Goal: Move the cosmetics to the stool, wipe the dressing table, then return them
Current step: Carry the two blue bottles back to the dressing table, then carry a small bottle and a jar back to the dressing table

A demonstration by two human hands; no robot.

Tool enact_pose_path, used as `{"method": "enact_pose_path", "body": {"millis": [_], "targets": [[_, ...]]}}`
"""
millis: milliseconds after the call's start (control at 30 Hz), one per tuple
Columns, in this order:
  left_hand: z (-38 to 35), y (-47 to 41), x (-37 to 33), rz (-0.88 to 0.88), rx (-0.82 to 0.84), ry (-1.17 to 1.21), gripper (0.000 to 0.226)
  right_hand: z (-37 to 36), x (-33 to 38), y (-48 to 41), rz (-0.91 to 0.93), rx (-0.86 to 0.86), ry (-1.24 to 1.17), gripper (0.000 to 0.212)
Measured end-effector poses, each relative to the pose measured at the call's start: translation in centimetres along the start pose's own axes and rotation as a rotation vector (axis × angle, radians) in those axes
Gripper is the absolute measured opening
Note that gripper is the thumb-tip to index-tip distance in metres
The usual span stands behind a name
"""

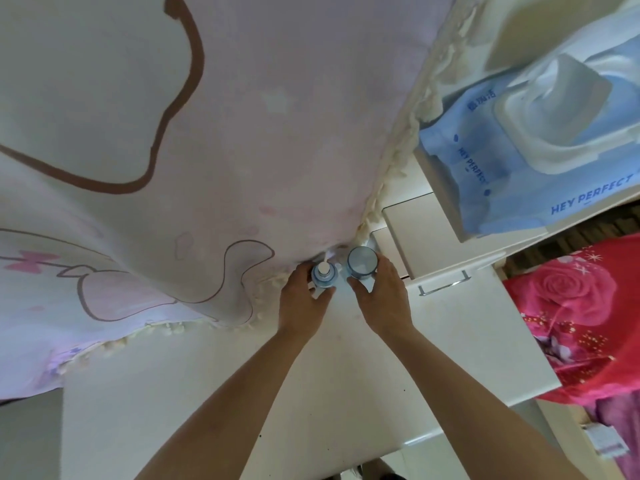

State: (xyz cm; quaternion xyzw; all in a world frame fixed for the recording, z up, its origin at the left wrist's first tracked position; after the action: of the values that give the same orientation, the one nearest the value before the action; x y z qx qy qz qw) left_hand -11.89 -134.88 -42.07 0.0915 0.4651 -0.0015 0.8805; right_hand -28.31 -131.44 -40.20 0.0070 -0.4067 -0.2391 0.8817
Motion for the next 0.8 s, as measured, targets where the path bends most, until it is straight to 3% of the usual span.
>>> {"method": "enact_pose_path", "body": {"millis": [233,467,633,800], "targets": [[1.7,3.4,-0.5,-0.015,0.046,-0.245,0.072,1.2,0.8,2.9,0.001,0.081,0.089,0.091],[8.8,10.9,-1.4,-0.201,-0.202,-0.499,0.057,3.5,4.0,8.6,0.505,-0.127,0.143,0.068],[13.8,18.9,0.3,-0.030,-0.359,-0.653,0.065,0.2,7.0,11.7,0.775,-0.043,0.130,0.071],[22.1,29.9,0.9,0.265,-0.653,-0.752,0.070,-5.0,14.1,19.2,1.026,0.124,0.059,0.072]]}}
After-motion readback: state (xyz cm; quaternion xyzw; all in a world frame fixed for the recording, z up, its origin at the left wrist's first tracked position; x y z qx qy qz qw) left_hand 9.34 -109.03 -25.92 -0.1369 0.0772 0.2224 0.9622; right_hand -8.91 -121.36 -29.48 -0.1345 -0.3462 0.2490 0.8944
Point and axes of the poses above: each hand's wrist, its own y-axis away from the middle knuckle, its own z-axis out of the back of the hand, x = y × z, the point moved 4 cm from there along -y, towards the middle knuckle, and after that the axes turned 1 degree about -x, right-handed, at the moved point
